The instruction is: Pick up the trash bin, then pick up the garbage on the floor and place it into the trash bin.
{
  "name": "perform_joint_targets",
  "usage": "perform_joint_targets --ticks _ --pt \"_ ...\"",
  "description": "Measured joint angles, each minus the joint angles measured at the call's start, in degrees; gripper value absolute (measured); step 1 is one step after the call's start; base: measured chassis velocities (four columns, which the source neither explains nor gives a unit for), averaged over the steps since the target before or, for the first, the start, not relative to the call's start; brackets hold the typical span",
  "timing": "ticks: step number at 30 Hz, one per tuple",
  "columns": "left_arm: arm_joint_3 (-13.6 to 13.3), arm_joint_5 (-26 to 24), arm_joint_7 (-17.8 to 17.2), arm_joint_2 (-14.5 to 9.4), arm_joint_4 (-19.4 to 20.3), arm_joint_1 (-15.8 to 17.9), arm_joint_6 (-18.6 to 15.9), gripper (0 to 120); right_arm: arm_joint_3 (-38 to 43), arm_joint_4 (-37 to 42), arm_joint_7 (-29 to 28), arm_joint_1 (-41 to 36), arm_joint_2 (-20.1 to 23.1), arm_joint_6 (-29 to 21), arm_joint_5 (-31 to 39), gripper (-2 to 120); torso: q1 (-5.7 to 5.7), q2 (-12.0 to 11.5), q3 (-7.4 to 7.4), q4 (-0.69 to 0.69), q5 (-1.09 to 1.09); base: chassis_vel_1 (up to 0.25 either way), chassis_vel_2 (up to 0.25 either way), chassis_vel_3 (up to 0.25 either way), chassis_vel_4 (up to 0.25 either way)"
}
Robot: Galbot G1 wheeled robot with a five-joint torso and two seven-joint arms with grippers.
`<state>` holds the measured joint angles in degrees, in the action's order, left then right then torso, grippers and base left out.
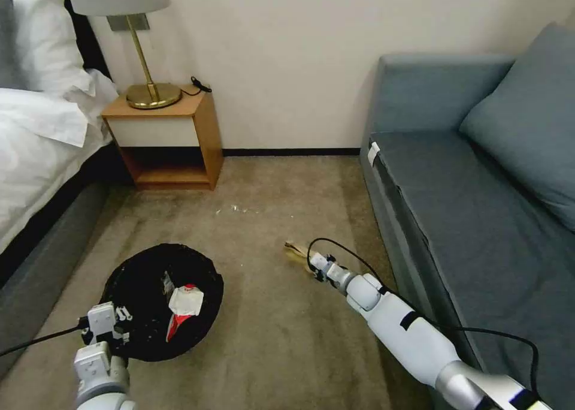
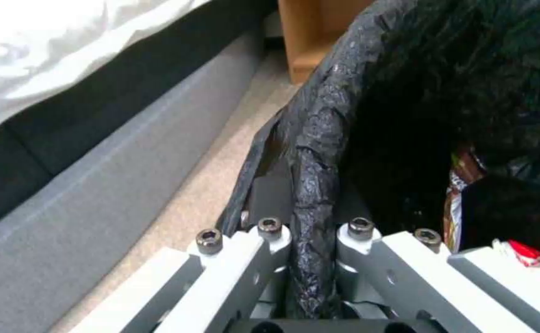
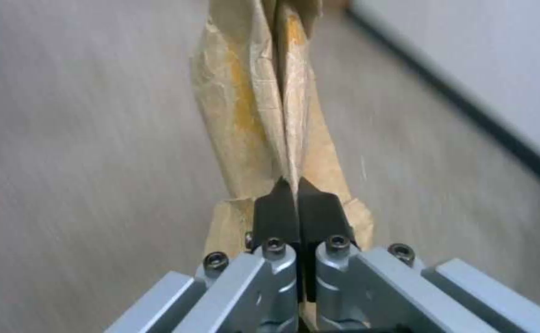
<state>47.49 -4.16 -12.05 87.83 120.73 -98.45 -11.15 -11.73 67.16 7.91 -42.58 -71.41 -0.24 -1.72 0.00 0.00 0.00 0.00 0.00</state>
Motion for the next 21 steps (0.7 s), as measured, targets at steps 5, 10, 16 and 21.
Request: perform_joint_targets --ticks 5,10,16,21 --pt "-0.1 0.6 0.0 0.3 0.5 -0.5 0.3 4 -2.3 9.3 1.1 -2.5 2.2 4.4 9.6 0 0.0 0.0 0.0 -0.01 0.01 0.0 0.0 0.0 0.0" --pt "-0.6 1.1 0.0 1.0 0.5 -0.5 0.6 4 -4.7 15.3 7.3 -2.7 1.9 11.5 18.4 0 0.0 0.0 0.0 0.01 -0.01 0.0 0.0 0.0 0.0" --pt "-0.8 1.0 0.1 0.7 0.9 -0.5 0.7 4 -6.4 16.9 11.7 -2.9 1.0 16.1 26.3 0 0.0 0.0 0.0 0.01 0.0 0.0 0.0 0.0 0.0" --pt "-0.8 0.3 0.2 -0.2 1.0 -0.7 0.9 4 -6.0 17.1 13.8 -4.5 1.0 17.7 25.2 0 0.0 0.0 0.0 0.0 0.0 0.0 0.0 0.0 0.0"
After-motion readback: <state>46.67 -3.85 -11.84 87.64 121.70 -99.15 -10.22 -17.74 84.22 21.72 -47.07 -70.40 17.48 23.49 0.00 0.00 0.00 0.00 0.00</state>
